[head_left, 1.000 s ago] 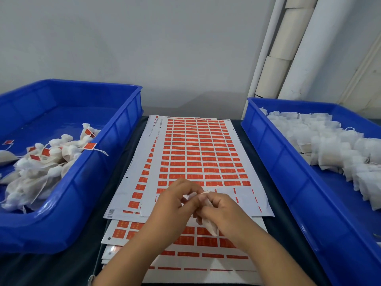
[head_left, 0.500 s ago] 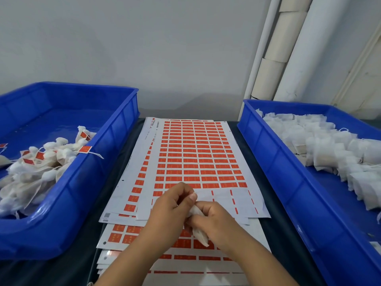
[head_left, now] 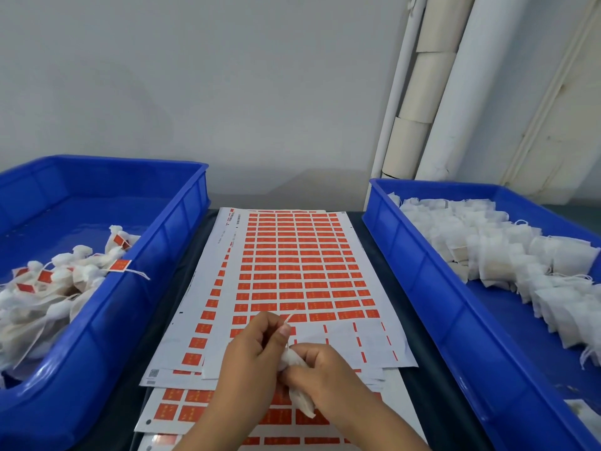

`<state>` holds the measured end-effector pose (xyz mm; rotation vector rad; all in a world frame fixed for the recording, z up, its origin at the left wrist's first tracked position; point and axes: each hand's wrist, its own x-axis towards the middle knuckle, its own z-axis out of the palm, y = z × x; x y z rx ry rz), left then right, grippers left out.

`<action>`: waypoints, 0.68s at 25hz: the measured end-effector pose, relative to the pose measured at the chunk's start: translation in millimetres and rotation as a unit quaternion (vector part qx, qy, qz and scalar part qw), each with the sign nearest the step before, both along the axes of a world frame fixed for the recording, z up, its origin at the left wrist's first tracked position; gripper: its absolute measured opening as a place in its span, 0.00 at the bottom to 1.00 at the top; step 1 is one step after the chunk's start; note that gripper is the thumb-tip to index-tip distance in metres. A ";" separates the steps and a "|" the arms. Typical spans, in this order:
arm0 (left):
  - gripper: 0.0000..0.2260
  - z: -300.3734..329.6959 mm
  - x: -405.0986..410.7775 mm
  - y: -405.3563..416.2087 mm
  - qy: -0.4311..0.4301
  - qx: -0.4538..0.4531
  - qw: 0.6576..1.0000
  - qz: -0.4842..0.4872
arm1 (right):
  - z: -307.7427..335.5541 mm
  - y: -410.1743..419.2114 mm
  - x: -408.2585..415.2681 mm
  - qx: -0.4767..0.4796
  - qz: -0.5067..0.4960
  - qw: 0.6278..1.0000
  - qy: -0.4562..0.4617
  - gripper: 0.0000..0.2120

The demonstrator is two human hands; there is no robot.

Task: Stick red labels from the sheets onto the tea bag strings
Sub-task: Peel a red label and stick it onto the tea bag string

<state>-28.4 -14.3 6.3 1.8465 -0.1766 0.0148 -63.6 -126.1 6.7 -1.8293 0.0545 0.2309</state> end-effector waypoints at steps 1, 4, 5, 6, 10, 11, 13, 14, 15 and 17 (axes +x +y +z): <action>0.06 -0.5 0.4 -0.6 -0.001 0.002 1.000 0.005 | 1.0 0.9 0.0 -0.001 -0.001 1.000 0.001 0.10; 0.06 -1.1 1.2 -1.7 0.006 0.010 1.000 0.027 | 3.7 2.8 -0.7 0.004 -0.003 1.000 0.009 0.12; 0.06 -1.0 1.3 -1.7 0.009 0.011 0.999 0.032 | 4.2 3.1 -0.8 0.007 -0.004 1.000 0.009 0.12; 0.06 -1.0 1.4 -1.8 0.012 0.011 0.999 0.034 | 4.7 3.5 -1.0 0.010 -0.004 1.000 0.009 0.12; 0.06 1.1 1.0 -1.6 0.019 0.009 0.999 0.040 | 6.8 4.3 -1.3 0.014 -0.010 1.000 0.007 0.13; 0.06 1.9 0.7 -1.3 0.020 0.007 0.999 0.040 | 7.0 4.4 -1.2 0.017 -0.010 1.000 0.008 0.14; 0.06 3.0 0.4 -0.9 0.019 0.009 0.999 0.043 | 8.5 4.9 -1.6 0.019 -0.007 1.000 0.010 0.15; 0.07 3.2 0.2 -0.6 0.018 0.013 0.999 0.045 | 9.3 5.4 -1.8 0.021 -0.006 1.000 0.012 0.16; 0.07 3.4 0.3 -0.6 0.018 0.015 0.999 0.048 | 9.5 5.6 -1.7 0.024 -0.006 1.000 0.013 0.16; 0.06 3.0 0.4 -0.5 0.020 0.016 0.998 0.053 | 9.3 5.9 -1.1 0.023 -0.012 1.000 0.016 0.18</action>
